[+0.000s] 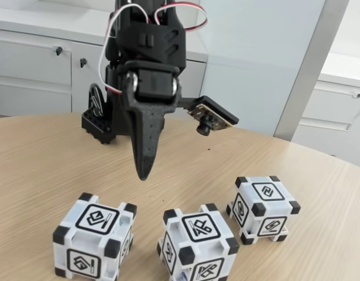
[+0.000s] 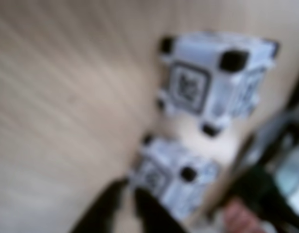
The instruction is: Stack cubes from left to right.
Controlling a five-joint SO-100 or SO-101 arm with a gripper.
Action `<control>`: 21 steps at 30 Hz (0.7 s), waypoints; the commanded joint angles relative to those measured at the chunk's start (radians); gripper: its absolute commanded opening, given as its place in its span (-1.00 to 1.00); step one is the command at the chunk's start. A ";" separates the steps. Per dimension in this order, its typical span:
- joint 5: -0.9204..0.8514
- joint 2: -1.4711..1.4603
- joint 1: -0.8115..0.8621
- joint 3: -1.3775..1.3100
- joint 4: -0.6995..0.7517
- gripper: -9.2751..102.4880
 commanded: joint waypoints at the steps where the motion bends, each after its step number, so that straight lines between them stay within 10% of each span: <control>1: 0.028 0.060 -0.008 -0.097 0.003 -0.83; 21: -0.021 -0.666 -0.103 -0.784 0.002 -0.47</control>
